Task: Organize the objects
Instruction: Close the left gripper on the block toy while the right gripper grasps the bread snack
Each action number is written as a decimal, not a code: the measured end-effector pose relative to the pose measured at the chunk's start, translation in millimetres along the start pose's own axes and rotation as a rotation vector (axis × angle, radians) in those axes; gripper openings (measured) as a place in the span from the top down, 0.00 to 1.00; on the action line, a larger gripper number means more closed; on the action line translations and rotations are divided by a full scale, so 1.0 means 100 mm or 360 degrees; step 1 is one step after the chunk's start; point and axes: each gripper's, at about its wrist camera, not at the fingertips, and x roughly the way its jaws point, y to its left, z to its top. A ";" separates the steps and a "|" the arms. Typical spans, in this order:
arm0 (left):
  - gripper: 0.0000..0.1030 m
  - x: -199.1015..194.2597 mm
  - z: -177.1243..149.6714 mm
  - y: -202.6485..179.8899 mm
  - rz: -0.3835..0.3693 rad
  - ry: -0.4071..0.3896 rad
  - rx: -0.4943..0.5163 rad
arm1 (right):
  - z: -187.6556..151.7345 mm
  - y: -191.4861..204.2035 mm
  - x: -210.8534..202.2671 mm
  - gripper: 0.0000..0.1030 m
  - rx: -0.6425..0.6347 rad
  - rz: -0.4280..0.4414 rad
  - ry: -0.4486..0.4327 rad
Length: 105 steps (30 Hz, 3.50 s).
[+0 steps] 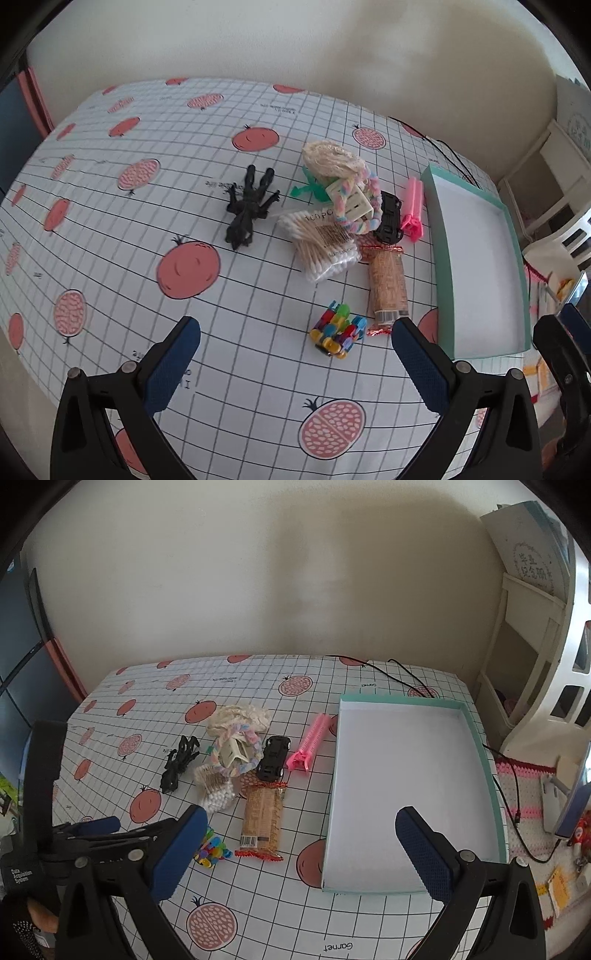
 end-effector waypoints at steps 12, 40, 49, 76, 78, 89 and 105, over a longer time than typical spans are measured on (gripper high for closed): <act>0.06 0.35 0.20 -0.02 0.0024 0.0146 0.0001 | 0.21 0.00 0.66 0.13 -0.0009 0.0090 0.0220; 0.18 0.63 0.03 -0.30 0.0101 0.0205 0.0226 | -0.06 0.24 1.27 0.30 0.0010 0.0187 0.0482; 0.25 0.69 -0.05 -0.37 0.0112 0.0247 0.0297 | -0.13 0.29 1.40 0.30 -0.0010 0.0173 0.0556; 0.61 0.88 0.03 -0.15 0.0132 0.0352 0.0283 | -0.27 0.37 1.56 0.31 0.0042 0.0118 0.0630; 0.61 0.88 0.04 -0.12 0.0143 0.0346 0.0278 | -0.27 0.38 1.55 0.31 0.0052 0.0115 0.0628; 0.62 0.91 0.16 0.15 0.0181 0.0323 0.0134 | -0.22 0.26 1.56 0.37 0.0054 0.0096 0.0620; 0.62 0.94 0.29 0.48 0.0214 0.0299 -0.0053 | -0.23 0.27 1.55 0.60 0.0022 0.0039 0.0608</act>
